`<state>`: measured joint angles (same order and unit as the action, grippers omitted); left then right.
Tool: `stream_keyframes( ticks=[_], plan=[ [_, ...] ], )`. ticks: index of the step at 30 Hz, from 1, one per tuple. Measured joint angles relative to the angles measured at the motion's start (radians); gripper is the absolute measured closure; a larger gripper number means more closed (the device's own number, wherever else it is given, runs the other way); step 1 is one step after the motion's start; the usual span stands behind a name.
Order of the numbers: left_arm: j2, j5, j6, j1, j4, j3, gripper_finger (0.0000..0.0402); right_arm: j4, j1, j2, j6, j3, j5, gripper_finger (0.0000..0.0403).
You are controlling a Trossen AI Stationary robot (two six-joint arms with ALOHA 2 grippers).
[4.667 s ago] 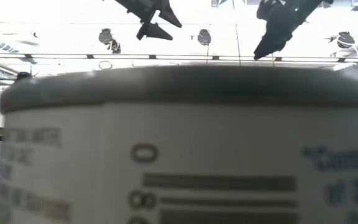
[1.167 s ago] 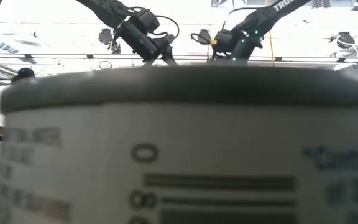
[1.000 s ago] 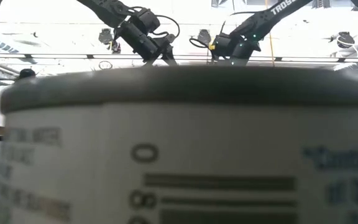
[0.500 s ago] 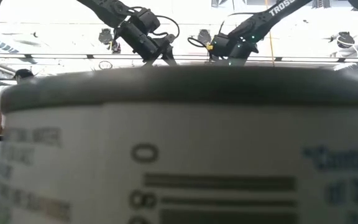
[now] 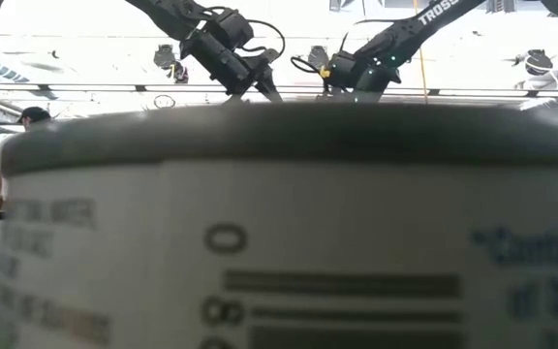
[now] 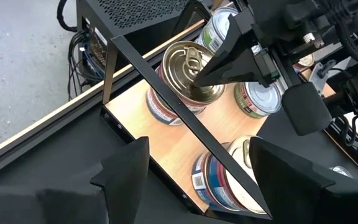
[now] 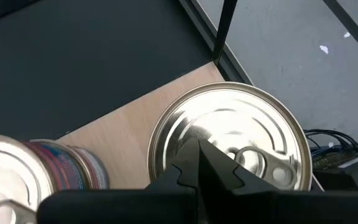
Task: Stack canned seafood by type on shelf
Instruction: Adjust the stacked blue pink tuna cans on the shelf
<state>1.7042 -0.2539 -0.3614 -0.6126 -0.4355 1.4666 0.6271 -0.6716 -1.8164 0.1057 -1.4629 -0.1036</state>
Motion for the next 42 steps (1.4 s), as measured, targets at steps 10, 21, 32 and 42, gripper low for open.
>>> stream_keyframes(
  ticks=[10, 21, 32, 42],
  plan=[
    [0.0, 0.007, 0.0, 0.008, 0.001, 0.0, 0.0126, 0.005, 0.011, 0.095, 0.012, 0.002, -0.021, 0.0403],
    [-0.038, 0.033, 0.082, 0.091, -0.034, -0.002, 0.0126, 0.026, 0.244, 0.247, 0.003, 0.104, -0.132, 0.0403],
    [-0.326, 0.083, -0.065, 0.171, 0.443, -0.489, 0.0126, -0.152, 0.311, 0.28, -0.144, 0.237, -0.008, 0.0403],
    [-0.356, 0.061, -0.155, 0.219, 0.723, -0.594, 0.0126, -0.157, 0.323, 0.227, -0.176, 0.253, 0.021, 0.0403]
  ],
)
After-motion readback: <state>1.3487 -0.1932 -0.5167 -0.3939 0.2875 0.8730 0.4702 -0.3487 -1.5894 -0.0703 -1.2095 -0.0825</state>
